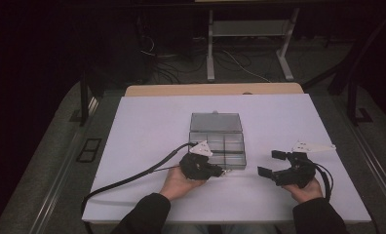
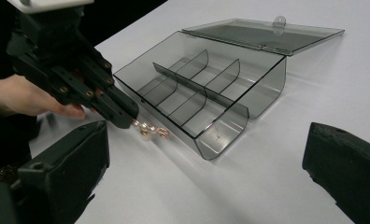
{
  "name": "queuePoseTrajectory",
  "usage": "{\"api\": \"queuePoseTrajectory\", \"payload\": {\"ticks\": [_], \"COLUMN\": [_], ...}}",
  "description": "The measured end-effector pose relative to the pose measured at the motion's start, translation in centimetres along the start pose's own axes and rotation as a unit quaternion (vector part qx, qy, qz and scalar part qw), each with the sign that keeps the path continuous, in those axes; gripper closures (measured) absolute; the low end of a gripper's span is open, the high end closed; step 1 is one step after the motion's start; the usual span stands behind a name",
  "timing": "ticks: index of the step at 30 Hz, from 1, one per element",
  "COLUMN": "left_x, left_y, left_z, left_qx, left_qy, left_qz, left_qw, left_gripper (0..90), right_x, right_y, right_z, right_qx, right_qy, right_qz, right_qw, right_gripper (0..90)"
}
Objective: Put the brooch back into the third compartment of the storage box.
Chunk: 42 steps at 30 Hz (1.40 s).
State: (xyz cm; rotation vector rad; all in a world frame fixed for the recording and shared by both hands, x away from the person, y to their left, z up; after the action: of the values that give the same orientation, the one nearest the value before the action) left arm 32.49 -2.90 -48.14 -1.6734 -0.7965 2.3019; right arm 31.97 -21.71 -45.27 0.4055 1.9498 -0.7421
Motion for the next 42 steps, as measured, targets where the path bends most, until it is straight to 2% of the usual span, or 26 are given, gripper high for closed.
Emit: {"api": "queuePoseTrajectory", "payload": {"ticks": [10,12,14,16,20,27,33,37,42], "left_x": [-2.3,-2.7,-3.3,-4.1,-5.4,-6.8,-7.6,-7.7,-7.9], "left_y": [-2.5,-2.8,-2.8,-2.7,-2.3,-1.6,-0.7,0.1,1.3], "left_z": [0.1,0.1,0.5,1.0,1.3,0.8,-0.2,-0.8,-1.2], "left_qx": [0.009,0.002,0.004,0.011,0.011,0.005,0.003,-0.002,0.003], "left_qy": [-0.006,0.005,0.014,0.020,0.032,0.037,0.027,0.023,0.015], "left_qz": [0.027,0.019,0.015,0.016,0.013,0.007,0.012,0.006,0.008], "left_qw": [0.9996,0.9998,0.9998,0.9996,0.9993,0.9993,0.9996,0.9997,0.9999], "left_gripper": [83.6,83.6,83.6,83.5,83.5,83.6,83.5,83.5,83.5], "right_x": [0.0,0.0,0.0,0.0,0.0,-0.1,-0.1,-0.2,-0.2], "right_y": [0.0,0.0,0.0,0.0,-0.1,-0.2,-0.2,-0.2,-0.2], "right_z": [0.0,0.0,0.0,0.0,0.0,0.0,0.1,0.2,0.3], "right_qx": [0.000,0.000,0.000,0.000,0.000,-0.002,-0.002,-0.002,0.000], "right_qy": [0.002,-0.001,-0.001,-0.001,0.000,-0.002,-0.003,-0.004,-0.002], "right_qz": [0.000,0.000,0.000,0.000,0.002,0.002,0.004,0.005,0.005], "right_qw": [1.0000,1.0000,1.0000,1.0000,1.0000,1.0000,1.0000,1.0000,1.0000], "right_gripper": [0.8,0.8,0.9,0.8,0.8,0.8,0.8,0.8,0.8]}}
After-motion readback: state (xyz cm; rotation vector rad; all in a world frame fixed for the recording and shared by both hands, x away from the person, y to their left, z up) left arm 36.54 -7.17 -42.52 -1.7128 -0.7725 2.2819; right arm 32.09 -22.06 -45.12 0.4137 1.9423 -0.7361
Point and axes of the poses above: each handheld gripper's, and its own axes: y roughly forward along the jaws, x roughly out of its underside, z roughly to its right, the point moved 9 cm from there along y, roughly forward along the jaws, and after that the axes turned 8 degrees about z, right-handed, at the moved point
